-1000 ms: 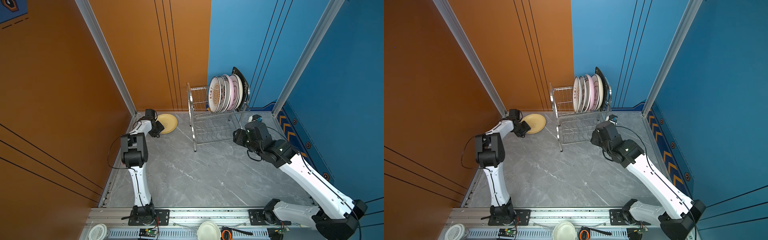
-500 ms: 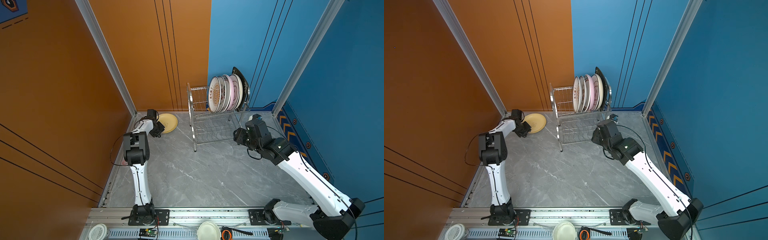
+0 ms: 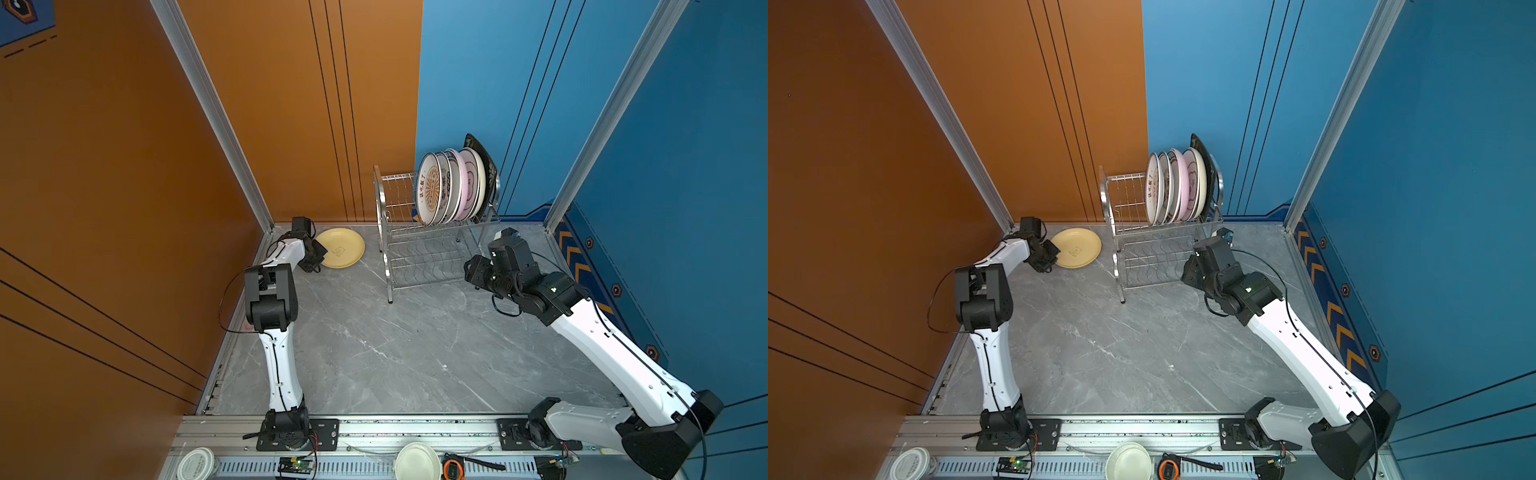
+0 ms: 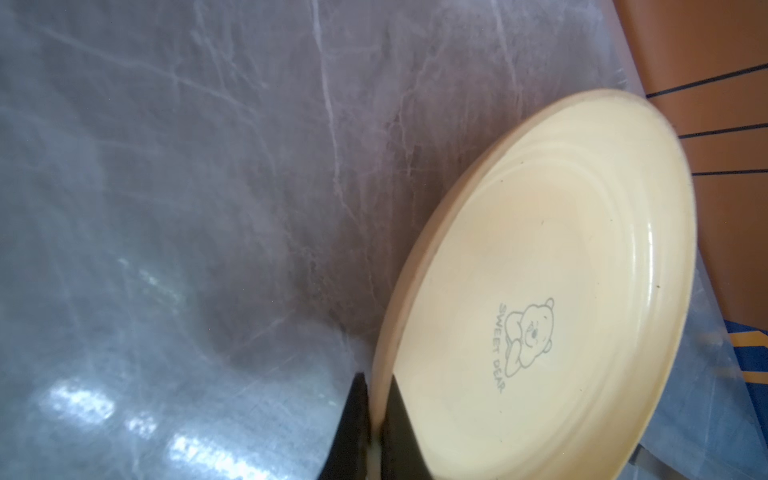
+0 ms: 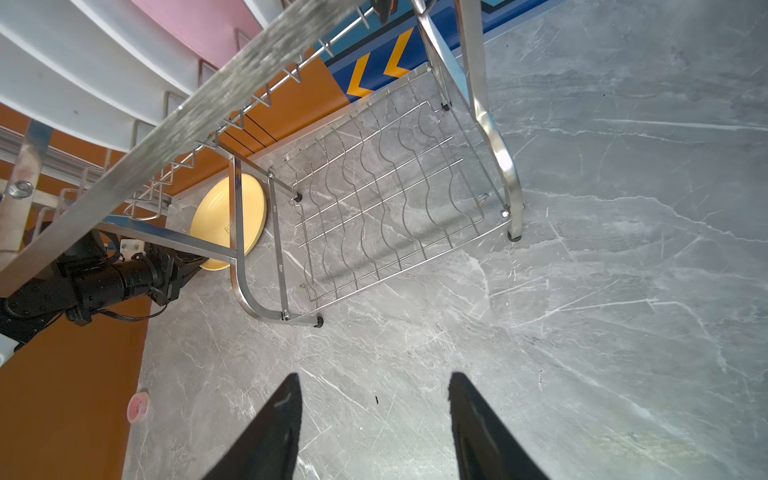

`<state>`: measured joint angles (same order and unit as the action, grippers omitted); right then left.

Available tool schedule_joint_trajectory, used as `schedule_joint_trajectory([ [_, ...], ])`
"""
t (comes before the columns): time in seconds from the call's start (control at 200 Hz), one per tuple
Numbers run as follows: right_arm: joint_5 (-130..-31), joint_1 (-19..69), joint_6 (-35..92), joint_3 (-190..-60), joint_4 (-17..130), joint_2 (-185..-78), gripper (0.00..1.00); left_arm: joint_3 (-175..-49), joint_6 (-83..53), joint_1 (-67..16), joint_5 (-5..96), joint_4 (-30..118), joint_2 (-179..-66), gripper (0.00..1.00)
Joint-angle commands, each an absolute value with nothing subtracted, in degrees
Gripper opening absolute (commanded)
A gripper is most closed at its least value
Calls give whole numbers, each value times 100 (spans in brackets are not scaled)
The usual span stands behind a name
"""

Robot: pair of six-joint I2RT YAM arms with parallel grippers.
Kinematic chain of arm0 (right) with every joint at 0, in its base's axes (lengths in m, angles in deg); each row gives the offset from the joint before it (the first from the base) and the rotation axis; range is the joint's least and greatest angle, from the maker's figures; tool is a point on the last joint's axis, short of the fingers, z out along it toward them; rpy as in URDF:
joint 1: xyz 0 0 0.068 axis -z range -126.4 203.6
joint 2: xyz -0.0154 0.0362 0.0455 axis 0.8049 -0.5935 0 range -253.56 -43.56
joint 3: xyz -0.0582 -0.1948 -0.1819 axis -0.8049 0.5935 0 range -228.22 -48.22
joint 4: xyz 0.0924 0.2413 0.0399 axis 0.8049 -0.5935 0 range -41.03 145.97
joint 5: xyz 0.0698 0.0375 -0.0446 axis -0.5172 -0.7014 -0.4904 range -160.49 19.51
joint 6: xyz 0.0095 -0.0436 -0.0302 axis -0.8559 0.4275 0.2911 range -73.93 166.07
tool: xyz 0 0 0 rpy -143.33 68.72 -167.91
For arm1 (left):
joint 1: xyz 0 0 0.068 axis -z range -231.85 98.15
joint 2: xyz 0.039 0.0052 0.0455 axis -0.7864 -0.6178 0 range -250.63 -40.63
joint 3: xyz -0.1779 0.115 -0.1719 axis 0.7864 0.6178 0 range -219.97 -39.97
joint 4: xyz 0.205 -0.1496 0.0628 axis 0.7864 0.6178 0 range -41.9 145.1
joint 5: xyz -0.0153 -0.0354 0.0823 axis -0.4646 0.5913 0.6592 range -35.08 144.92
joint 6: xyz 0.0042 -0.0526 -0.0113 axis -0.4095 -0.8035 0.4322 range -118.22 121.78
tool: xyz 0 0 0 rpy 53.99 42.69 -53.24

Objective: Load the plates into the dish rack
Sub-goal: 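Pinch the yellow bear plate's rim with the left gripper and drag it toward table centre, then tilt the yellow bear plate upright with the left gripper while the right gripper grasps it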

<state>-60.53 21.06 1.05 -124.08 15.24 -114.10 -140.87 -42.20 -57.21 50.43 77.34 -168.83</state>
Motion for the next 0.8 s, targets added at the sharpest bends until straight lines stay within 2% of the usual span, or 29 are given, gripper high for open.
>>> schedule_joint_trajectory([
  [0.0,-6446,2182,159,-12369,1785,-11508,58,-13725,-3925,-5769,5228,8214,-16357,0],
  [0.22,-7188,2250,300,-12311,1988,-11796,60,-12678,-3444,-5897,4992,8212,-15153,0],
  [0.506,-8268,2301,510,-12301,2276,-12202,77,-10952,-3048,-6151,4336,8221,-13163,0],
  [0.791,-9274,2173,776,-12611,2408,-12785,86,-9939,-2918,-6195,3427,8221,-11415,0],
])
